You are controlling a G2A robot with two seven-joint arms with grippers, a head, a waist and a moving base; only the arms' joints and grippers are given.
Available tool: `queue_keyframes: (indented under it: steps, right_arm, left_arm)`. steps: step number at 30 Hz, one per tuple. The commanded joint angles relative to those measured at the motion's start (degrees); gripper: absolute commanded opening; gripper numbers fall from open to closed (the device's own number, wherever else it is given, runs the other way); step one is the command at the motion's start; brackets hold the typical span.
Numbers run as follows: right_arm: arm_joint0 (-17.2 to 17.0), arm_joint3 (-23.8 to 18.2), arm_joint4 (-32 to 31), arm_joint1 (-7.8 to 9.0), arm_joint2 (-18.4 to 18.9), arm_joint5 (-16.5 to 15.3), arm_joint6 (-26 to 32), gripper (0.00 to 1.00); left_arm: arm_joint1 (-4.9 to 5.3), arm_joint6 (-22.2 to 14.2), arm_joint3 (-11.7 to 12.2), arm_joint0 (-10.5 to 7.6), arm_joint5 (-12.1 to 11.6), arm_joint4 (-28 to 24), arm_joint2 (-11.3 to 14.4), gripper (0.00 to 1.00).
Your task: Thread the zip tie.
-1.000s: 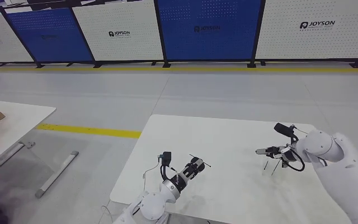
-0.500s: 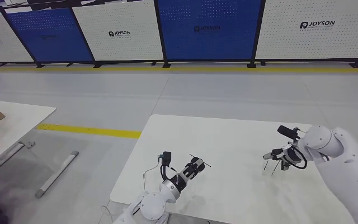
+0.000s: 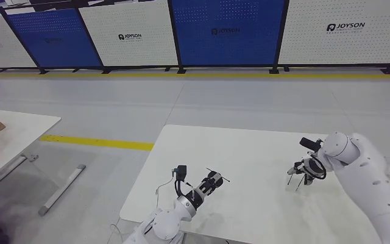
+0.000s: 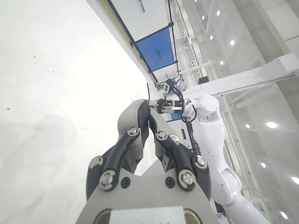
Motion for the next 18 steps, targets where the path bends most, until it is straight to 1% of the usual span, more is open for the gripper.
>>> queue_keyframes:
  steps: [1, 9, 16, 18]
  right_arm:
    - [0.7, 1.9, -0.1, -0.77, -0.4, 0.0, 0.0, 0.46]
    - [2.6, 6.8, -1.6, -2.8, -0.9, 0.0, -0.5, 0.46]
    - [3.8, 10.3, -3.5, -4.59, -1.0, 0.0, -0.5, 0.44]
    - [4.3, 11.4, -3.9, -5.22, -1.1, 0.0, -0.3, 0.42]
  left_arm:
    - [0.0, 0.0, 0.0, 0.0, 0.0, 0.0, 0.0, 0.0]
    - [0.0, 0.0, 0.0, 0.0, 0.0, 0.0, 0.0, 0.0]
    - [0.0, 0.0, 0.0, 0.0, 0.0, 0.0, 0.0, 0.0]
    - [0.0, 0.0, 0.0, 0.0, 0.0, 0.0, 0.0, 0.0]
